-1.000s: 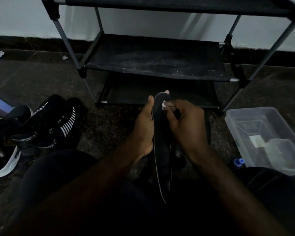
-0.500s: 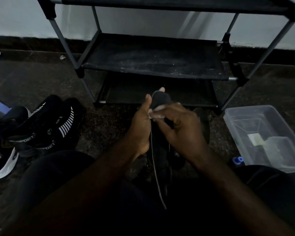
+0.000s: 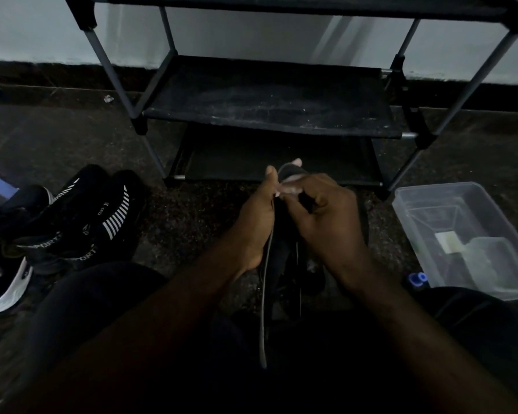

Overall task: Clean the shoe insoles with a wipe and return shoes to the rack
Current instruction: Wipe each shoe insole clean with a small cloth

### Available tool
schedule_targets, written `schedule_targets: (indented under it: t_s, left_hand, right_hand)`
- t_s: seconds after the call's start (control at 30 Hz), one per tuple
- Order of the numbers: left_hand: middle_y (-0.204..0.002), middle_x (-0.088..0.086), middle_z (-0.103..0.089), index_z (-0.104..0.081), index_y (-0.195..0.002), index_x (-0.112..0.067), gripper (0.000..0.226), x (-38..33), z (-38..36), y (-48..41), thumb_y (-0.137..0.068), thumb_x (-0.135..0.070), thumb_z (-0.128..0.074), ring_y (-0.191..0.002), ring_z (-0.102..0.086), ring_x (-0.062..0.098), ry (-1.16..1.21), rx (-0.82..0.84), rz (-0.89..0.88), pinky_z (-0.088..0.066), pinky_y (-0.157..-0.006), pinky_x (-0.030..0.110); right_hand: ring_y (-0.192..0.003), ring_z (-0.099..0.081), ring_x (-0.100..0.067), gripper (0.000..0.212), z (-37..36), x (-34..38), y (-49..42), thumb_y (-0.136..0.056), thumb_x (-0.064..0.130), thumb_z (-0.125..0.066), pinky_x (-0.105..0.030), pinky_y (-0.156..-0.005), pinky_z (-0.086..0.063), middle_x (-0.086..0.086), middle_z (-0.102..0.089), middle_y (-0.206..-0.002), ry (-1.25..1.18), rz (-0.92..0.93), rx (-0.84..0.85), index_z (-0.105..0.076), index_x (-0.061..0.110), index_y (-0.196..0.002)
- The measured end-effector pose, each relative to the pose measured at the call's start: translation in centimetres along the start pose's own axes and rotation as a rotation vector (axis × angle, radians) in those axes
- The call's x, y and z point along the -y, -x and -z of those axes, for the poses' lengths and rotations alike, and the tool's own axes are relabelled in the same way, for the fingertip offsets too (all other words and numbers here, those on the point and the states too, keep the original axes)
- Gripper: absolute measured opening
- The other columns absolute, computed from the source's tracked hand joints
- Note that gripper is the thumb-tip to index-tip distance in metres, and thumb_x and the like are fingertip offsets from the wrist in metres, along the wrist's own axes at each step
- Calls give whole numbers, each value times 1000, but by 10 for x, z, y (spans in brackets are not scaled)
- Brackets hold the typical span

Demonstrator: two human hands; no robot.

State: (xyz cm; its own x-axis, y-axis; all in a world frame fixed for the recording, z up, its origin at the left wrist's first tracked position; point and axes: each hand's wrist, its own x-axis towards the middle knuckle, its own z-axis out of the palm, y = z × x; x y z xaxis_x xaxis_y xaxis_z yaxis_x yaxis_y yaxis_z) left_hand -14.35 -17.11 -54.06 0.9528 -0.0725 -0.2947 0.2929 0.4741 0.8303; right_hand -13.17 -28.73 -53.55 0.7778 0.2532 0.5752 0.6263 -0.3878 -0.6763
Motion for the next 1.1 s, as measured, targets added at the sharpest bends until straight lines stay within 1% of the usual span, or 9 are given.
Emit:
schedule_targets:
  t_s: [0.17,0.27,0.37,0.47,0.63,0.77,0.87,1.0,1.1]
  left_hand:
    - [-116,6,-66,-48,-139,-18,53,3,-4,3,-103,-48,-22,-100,-68,14,-6,23,32,-56,-83,25]
    - [-126,8,-63,-44,-143,-19,58,-3,0,2,-103,-49,-17,-108,-65,13,-40,11,-17,-54,-88,23]
    - [-139,9,-55,-43,-145,-22,59,-6,-2,5,-102,-52,-15,-125,-56,19,-63,21,-1,-46,-103,32]
    - [-142,4,-54,-44,-144,-26,59,-4,-6,6,-100,-55,-18,-127,-53,17,-56,43,42,-49,-94,30]
    - [-142,4,-52,-43,-144,-18,58,-6,-5,6,-103,-47,-14,-126,-54,11,-51,36,-15,-46,-102,24]
    - [-150,8,-43,-37,-148,-18,55,-9,-11,9,-103,-47,-22,-136,-43,18,-4,58,28,-41,-107,29]
    - [-149,7,-44,-39,-147,-24,47,-11,-13,10,-103,-40,-32,-134,-46,17,7,72,21,-45,-103,28]
    - [-141,6,-52,-43,-142,-25,42,-16,-12,13,-105,-35,-27,-125,-55,14,1,114,-37,-50,-97,26]
    - [-145,7,-50,-40,-146,-24,45,-13,-13,13,-104,-35,-28,-130,-50,16,22,121,-24,-45,-103,27]
  right_hand:
    - [-92,-68,-12,13,0,-2,-2,-85,3,-70,-33,-83,-55,2,-73,-95,-26,-54,-71,-75,12,-94]
    - [-91,-68,-8,13,-4,8,7,-84,2,-72,-29,-82,-56,5,-72,-95,-71,-21,-7,-76,10,-94]
    - [-88,-69,-9,10,-5,4,1,-84,3,-71,-28,-80,-56,2,-73,-93,-52,-81,-67,-74,9,-92]
    - [-85,-67,-5,9,-2,-3,-8,-86,4,-69,-21,-77,-53,3,-70,-89,-64,-199,-184,-71,11,-90]
    - [-83,-66,-8,5,-5,9,1,-86,5,-69,-20,-76,-52,0,-70,-88,-71,-102,-92,-72,8,-89]
    - [-85,-67,-9,5,-1,-4,-10,-87,5,-68,-26,-78,-55,-1,-70,-89,-69,-164,-160,-72,7,-90]
    - [-86,-66,-8,7,-1,0,-8,-87,3,-67,-21,-77,-52,0,-70,-91,-74,-158,-159,-71,8,-90]
    - [-85,-66,-11,6,-2,7,-6,-87,3,-68,-20,-76,-52,-4,-70,-92,-62,-89,-139,-71,3,-92]
    - [-82,-64,-2,6,1,-4,-13,-87,5,-70,-13,-74,-48,3,-67,-88,-70,-204,-224,-71,11,-90]
